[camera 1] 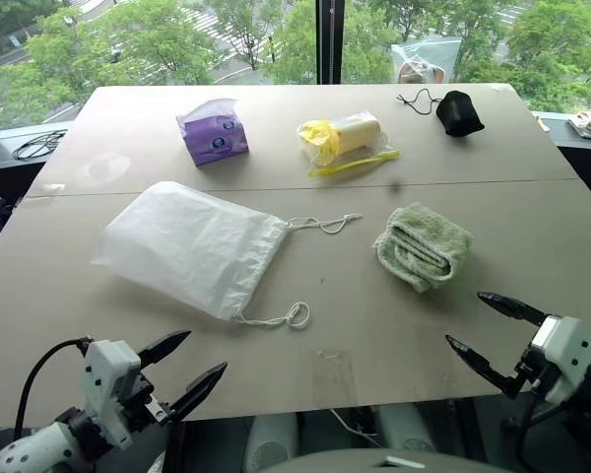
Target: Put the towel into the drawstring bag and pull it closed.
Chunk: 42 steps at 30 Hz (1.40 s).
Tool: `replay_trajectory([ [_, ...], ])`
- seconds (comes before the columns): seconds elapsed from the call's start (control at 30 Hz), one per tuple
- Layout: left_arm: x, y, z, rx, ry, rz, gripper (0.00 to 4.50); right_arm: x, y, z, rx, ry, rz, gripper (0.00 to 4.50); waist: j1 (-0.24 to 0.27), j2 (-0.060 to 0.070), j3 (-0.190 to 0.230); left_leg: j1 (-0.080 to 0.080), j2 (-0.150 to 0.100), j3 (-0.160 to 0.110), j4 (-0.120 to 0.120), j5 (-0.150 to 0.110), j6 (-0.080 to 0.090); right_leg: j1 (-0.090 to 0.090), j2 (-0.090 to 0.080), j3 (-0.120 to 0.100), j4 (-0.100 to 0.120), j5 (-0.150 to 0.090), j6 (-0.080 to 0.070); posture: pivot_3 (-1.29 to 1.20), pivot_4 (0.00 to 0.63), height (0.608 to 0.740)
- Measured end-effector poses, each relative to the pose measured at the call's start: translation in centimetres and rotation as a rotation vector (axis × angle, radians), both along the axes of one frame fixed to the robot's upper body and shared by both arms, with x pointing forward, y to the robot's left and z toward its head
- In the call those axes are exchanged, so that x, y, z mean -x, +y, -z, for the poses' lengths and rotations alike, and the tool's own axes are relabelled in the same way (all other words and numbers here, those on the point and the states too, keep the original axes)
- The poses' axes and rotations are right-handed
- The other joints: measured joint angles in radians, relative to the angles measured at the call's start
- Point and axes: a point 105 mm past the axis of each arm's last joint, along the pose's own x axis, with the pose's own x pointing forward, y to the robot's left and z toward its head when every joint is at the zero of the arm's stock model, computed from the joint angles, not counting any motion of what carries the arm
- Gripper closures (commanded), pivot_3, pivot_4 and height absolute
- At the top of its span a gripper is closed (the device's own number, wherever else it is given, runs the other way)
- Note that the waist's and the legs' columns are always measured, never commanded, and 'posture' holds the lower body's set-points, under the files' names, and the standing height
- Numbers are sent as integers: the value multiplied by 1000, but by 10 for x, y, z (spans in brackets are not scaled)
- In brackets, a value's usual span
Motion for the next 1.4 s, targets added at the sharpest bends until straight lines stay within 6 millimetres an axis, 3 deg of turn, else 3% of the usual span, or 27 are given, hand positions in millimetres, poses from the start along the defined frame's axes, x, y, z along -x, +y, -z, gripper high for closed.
replay_trajectory([
  [0.1, -4, 0, -2, 8, -22, -12, 5, 0, 2, -2, -2, -20, -9, 64, 0, 0, 0, 1, 0, 0, 1, -2, -4, 0, 0, 0, 0, 0, 0, 0, 150, 740],
  [0.3, -34, -5, -19, 17, -141, -80, 5, 1, 31, -19, -42, -118, -148, 64, 1, 0, 0, 1, 0, -1, 1, -2, -4, 2, 0, 0, 0, 0, 0, 0, 150, 740],
  [0.4, -52, -10, -20, -119, -166, -116, 5, 6, 48, -31, -51, -148, -255, 64, 4, 0, -1, 1, -1, 0, 1, 0, 1, 3, 1, 0, 0, 0, 0, 0, 150, 740],
  [0.5, -65, -9, -15, -265, -176, -161, 5, 7, 51, -32, -43, -146, -290, 64, 5, -1, -1, 1, -1, 0, 1, 0, 1, 3, 2, 1, 0, 0, 0, 0, 150, 740],
  [0.53, -81, -13, -19, -342, -223, -188, 5, 5, 54, -32, -49, -139, -297, 64, 11, -1, -1, 1, -1, 0, 2, 1, 1, 3, 3, 1, 1, 0, 0, 0, 150, 740],
  [0.63, -103, -31, -30, -376, -271, -176, 5, 4, 56, -32, -53, -138, -298, 64, 25, -2, -2, 2, 0, 0, 2, 1, 1, 4, 4, 2, 2, 1, 0, 0, 150, 740],
  [0.9, -137, -76, -35, -450, -201, -99, 5, 4, 54, -26, -28, -115, -287, 64, 24, -2, -2, 2, -1, 1, 2, 1, 1, 4, 7, 4, 2, 3, 4, 0, 150, 740],
  [1.2, -146, -74, -28, -682, -149, -136, 5, 3, 53, -25, -23, -110, -275, 64, 25, -2, -2, 2, -1, 0, 2, 1, 1, 3, 7, 4, 3, 3, 4, 0, 150, 740],
  [1.4, -142, -71, -39, -741, -212, -173, 5, 3, 52, -24, -21, -106, -262, 64, 25, -2, -2, 2, 0, 1, 2, 1, 1, 3, 6, 5, 3, 2, 3, 0, 150, 740],
])
